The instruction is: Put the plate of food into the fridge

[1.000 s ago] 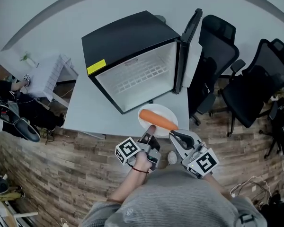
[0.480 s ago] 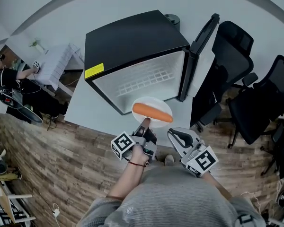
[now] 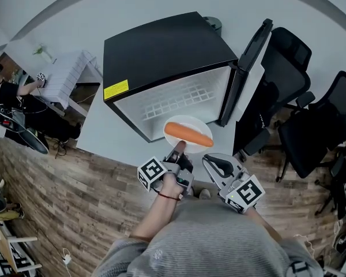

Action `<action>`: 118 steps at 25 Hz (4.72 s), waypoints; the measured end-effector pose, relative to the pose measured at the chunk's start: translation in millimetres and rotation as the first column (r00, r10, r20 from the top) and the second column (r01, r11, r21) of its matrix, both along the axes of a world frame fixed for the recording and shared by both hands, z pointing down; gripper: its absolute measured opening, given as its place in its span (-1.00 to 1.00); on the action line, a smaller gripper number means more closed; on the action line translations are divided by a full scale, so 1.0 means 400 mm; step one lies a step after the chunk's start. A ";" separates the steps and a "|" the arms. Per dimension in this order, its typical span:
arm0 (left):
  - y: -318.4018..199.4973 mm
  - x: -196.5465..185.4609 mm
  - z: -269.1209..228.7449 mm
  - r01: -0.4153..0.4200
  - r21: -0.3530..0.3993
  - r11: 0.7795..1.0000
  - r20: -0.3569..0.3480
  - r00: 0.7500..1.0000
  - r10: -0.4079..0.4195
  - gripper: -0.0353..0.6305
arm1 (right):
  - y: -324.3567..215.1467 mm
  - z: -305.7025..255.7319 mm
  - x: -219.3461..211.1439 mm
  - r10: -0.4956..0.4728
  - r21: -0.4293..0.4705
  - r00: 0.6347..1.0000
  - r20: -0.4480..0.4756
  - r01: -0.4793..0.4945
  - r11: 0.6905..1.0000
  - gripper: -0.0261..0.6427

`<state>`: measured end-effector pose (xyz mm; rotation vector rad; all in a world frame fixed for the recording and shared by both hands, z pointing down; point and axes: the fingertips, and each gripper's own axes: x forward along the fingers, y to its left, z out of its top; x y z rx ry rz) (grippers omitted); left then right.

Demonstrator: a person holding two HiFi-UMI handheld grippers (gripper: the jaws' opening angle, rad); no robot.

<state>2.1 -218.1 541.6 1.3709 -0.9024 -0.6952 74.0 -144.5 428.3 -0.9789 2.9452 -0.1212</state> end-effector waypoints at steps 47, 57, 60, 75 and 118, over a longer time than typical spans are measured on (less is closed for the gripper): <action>-0.380 -0.129 0.111 0.172 -0.099 0.980 0.346 0.929 -0.128 -0.61 | -0.193 0.059 -0.094 -0.043 -0.084 0.999 -0.027 0.040 0.996 -0.88; -0.365 -0.149 0.098 0.114 0.015 0.993 0.617 0.780 -0.099 -0.50 | -0.198 0.069 -0.077 -0.023 -0.094 0.999 -0.028 0.021 0.995 -0.88; -0.355 -0.156 0.091 0.106 0.034 0.994 0.644 0.758 -0.102 -0.49 | -0.197 0.068 -0.081 -0.024 -0.093 0.999 -0.027 0.021 0.995 -0.88; -0.287 -0.172 0.083 0.078 0.038 0.996 0.631 0.771 -0.084 -0.49 | -0.190 0.059 -0.096 -0.035 -0.082 0.999 -0.022 0.033 0.996 -0.88; -0.004 -0.003 -0.127 -0.385 0.424 0.820 0.739 0.671 -0.067 -0.86 | -0.131 0.069 -0.043 0.015 -0.078 0.999 -0.028 -0.017 0.997 -0.88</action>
